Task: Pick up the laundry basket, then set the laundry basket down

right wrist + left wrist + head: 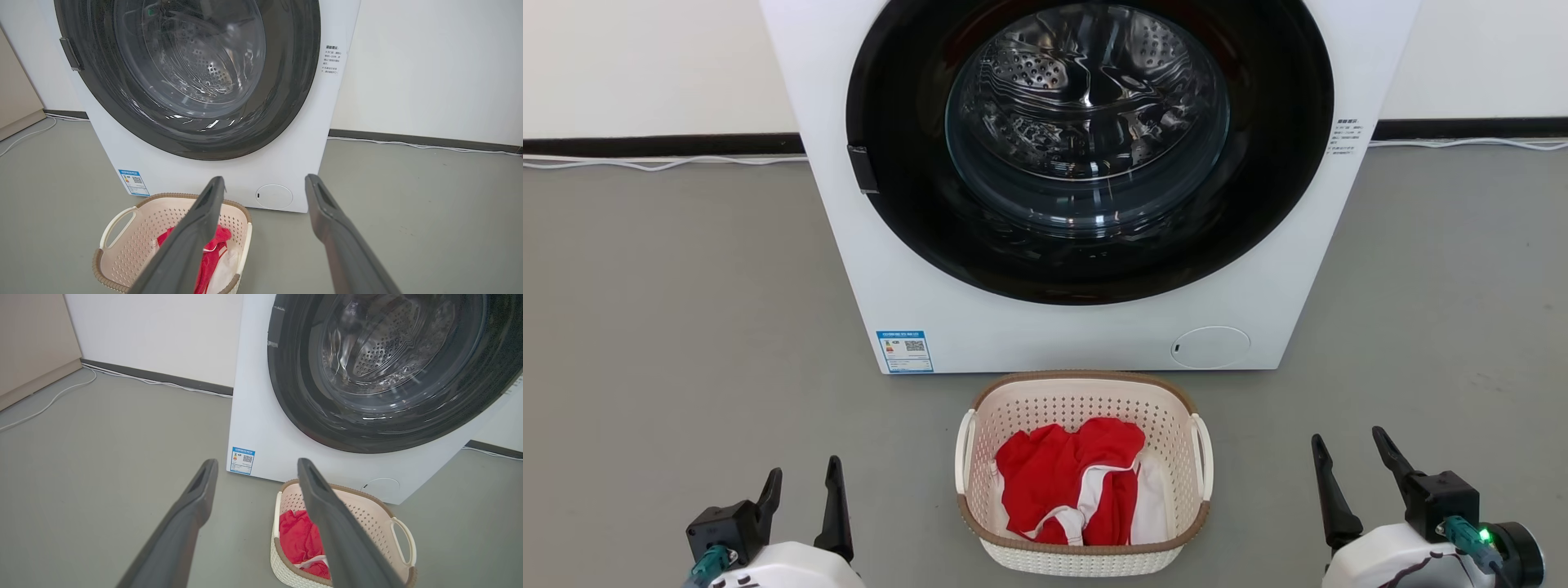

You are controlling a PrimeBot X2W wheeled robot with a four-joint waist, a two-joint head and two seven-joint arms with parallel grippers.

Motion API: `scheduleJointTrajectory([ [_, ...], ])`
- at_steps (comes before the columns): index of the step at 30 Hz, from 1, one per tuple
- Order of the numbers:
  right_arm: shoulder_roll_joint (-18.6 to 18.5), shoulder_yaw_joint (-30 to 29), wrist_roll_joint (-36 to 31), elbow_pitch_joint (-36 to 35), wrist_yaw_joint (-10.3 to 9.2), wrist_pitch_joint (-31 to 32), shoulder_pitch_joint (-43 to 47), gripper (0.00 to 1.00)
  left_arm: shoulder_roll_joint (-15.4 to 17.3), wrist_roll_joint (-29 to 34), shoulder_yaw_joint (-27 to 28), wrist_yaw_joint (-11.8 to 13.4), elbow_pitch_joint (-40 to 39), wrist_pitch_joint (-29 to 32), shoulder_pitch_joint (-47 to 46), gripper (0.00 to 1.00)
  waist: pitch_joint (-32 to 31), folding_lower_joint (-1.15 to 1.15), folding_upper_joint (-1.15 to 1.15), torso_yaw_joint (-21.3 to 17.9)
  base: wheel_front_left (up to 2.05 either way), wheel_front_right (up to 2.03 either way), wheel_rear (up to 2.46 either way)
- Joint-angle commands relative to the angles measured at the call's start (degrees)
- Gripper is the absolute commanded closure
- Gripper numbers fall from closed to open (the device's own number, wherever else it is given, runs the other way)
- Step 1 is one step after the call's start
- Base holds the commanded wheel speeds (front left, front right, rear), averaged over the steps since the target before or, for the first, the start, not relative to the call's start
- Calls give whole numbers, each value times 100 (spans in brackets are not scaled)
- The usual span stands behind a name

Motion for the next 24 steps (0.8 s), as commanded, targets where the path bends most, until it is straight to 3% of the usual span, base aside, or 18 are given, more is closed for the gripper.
scheduleJointTrajectory([
  [1,-13,146,39,-119,35,-63,-98,0,60,60,192,-22,-107,-30,-155,0,-3,0,0,-9,0,0,0],
  [12,-13,172,45,-114,35,-63,-92,0,52,170,101,-113,-27,-30,-145,0,3,0,0,-40,0,0,0],
  [13,1,22,3,2,0,0,-1,100,-7,135,-53,-110,103,0,-1,100,3,0,0,-41,0,0,0],
  [24,23,-47,585,139,-3,205,16,100,-67,-358,19,-144,248,177,35,100,-3,12,0,-48,0,0,0],
])
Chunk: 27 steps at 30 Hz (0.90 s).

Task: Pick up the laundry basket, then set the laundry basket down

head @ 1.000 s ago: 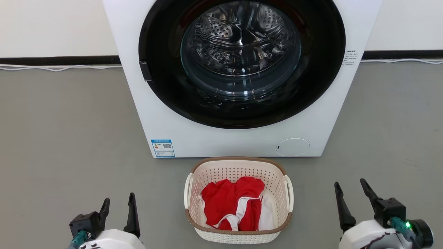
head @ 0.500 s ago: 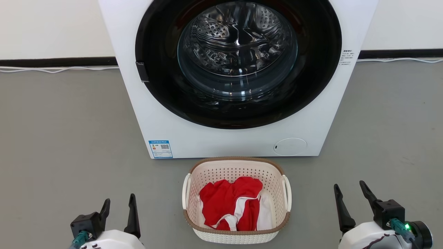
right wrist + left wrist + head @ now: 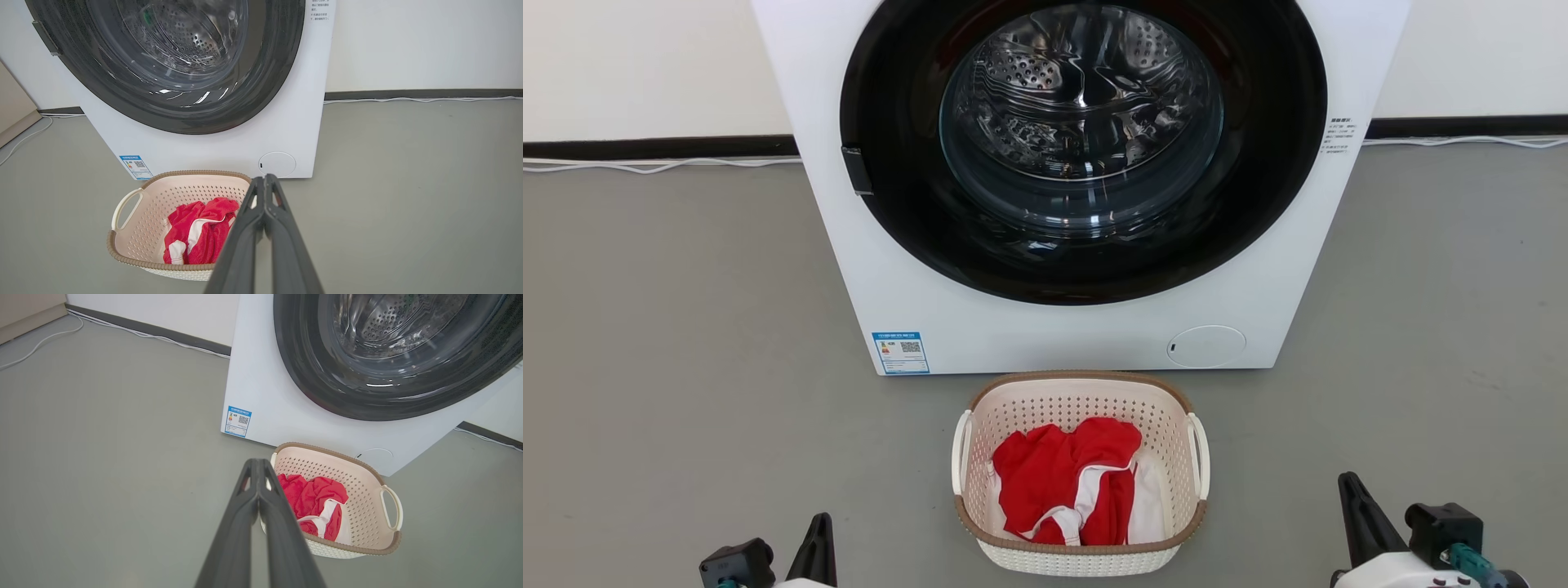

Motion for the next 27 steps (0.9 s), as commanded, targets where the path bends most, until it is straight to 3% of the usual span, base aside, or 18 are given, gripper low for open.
scheduleJointTrajectory([
  [1,-41,-29,260,-193,3,74,-200,100,27,-202,44,-41,-192,31,-201,100,3,4,0,-1,0,0,0],
  [27,-49,53,2300,-593,11,445,-174,100,51,-1855,118,-165,-552,438,-243,100,35,-3,0,-18,0,0,0],
])
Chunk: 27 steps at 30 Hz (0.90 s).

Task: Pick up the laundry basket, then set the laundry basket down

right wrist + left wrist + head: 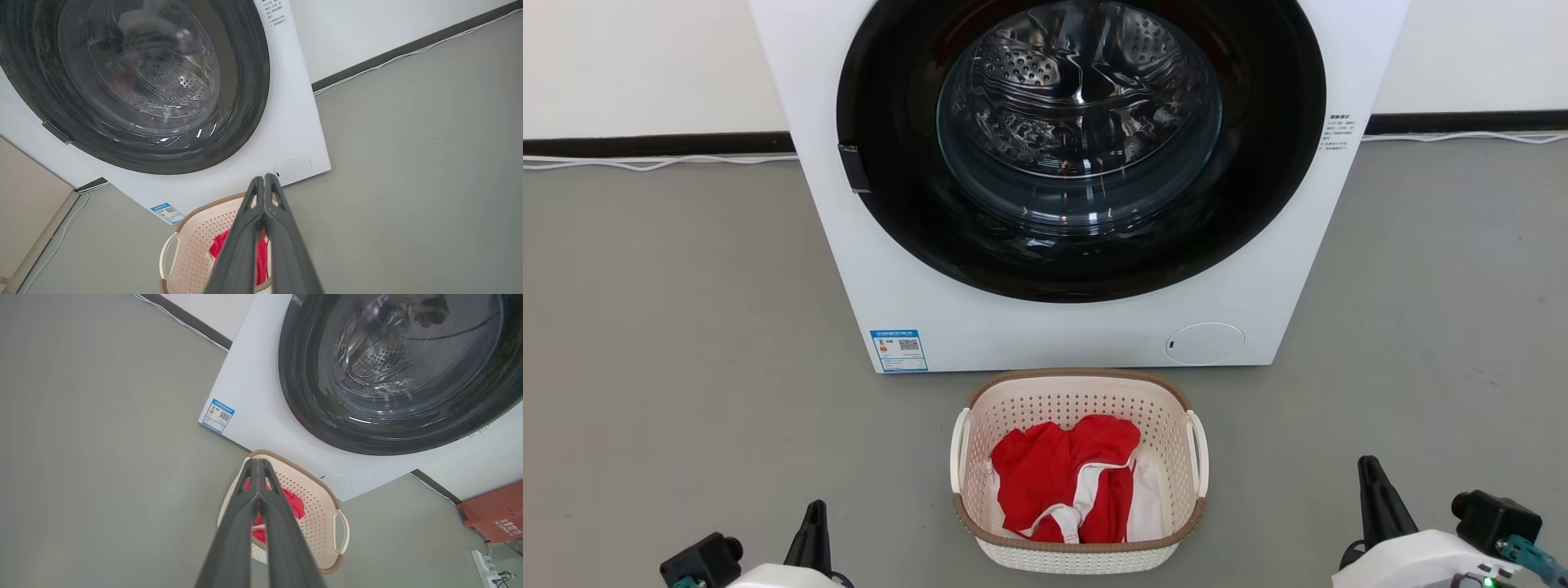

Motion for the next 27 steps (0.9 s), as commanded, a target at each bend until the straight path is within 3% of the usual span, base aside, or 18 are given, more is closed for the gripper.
scheduleJointTrajectory([
  [1,-48,35,276,-221,12,55,-175,100,45,-232,88,-63,-209,43,-243,100,1,-1,0,-1,0,0,0],
  [27,-56,52,2293,-564,20,486,-197,100,69,-1874,196,-187,-542,482,-306,100,21,-1,0,-19,0,0,0],
])
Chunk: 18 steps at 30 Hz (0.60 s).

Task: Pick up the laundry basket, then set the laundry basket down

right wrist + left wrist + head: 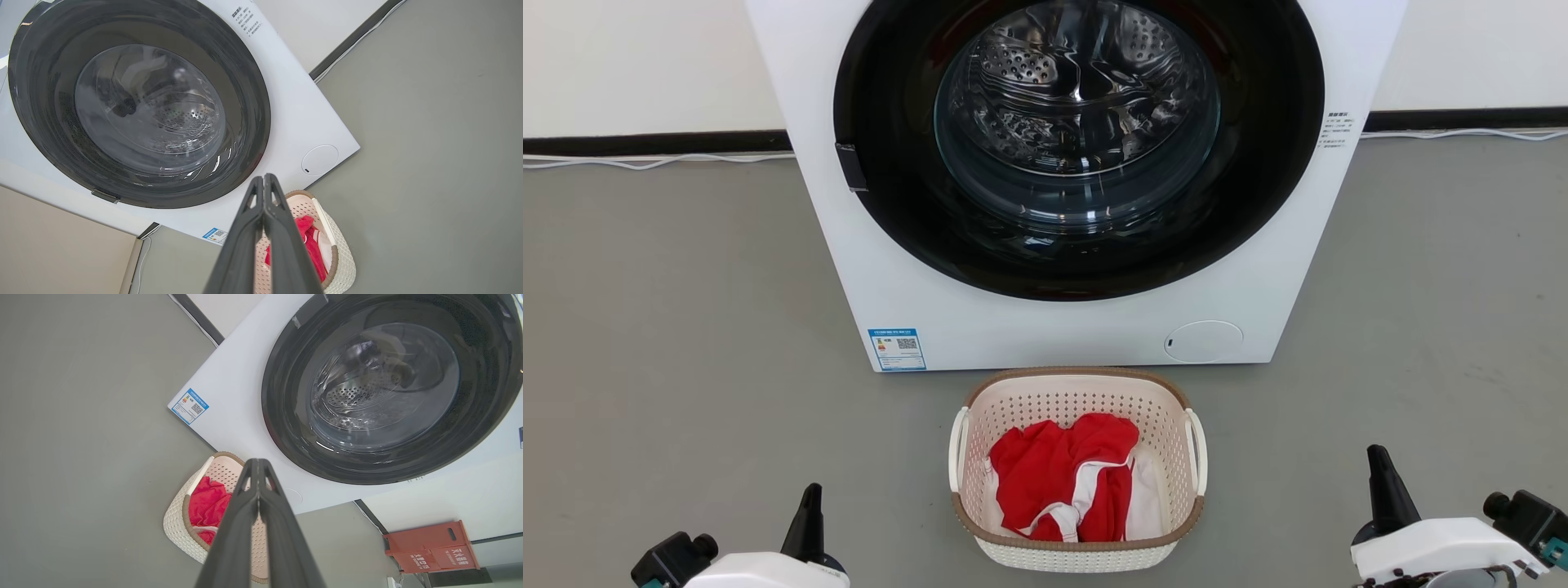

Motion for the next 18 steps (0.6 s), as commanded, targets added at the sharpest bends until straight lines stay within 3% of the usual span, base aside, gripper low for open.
scheduleJointTrajectory([
  [1,-55,57,213,-216,20,43,-197,100,52,-186,116,-48,-197,45,-292,100,1,0,0,-1,0,0,0],
  [18,-60,66,1453,-426,26,309,-210,100,67,-1196,182,-124,-401,315,-330,100,13,0,0,-11,0,0,0],
])
